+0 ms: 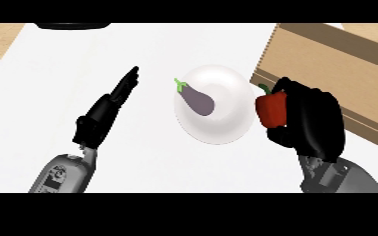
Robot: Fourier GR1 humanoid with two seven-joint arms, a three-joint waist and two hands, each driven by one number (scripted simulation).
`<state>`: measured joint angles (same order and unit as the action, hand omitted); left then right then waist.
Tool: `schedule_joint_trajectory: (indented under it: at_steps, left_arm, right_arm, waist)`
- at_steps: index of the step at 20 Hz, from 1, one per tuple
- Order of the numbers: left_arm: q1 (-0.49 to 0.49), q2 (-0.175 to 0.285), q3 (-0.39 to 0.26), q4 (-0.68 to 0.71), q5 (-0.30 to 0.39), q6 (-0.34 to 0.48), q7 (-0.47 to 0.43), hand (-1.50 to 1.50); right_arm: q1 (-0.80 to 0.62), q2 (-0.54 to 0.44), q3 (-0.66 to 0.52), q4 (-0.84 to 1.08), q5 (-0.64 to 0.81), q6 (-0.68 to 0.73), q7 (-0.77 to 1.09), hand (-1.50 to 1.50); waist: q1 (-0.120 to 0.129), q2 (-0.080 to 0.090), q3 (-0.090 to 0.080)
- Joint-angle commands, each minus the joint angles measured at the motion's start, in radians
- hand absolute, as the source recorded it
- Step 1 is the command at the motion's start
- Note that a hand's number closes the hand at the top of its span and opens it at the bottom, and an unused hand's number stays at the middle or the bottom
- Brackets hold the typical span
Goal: Pick the bell pepper from the plate and place it in the cardboard box
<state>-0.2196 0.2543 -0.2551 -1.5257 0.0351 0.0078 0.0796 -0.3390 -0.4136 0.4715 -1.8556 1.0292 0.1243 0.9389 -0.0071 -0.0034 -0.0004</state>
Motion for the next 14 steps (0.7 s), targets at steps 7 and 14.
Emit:
schedule_joint_trajectory:
  at_steps: [7,14]
  left_arm:
    - [-0.055,-0.022,0.027,-0.002,-0.01,-0.021,0.067,0.0]
    - [-0.005,-0.036,0.025,0.022,-0.038,-0.04,-0.015,0.0]
  right_arm:
    - [-0.118,0.037,-0.163,-0.33,-0.009,0.214,0.129,1.5]
    - [-0.182,0.072,-0.287,-0.341,-0.002,0.279,0.16,1.5]
  waist:
    - [0.001,0.001,0.0]
    - [0.004,0.002,0.0]
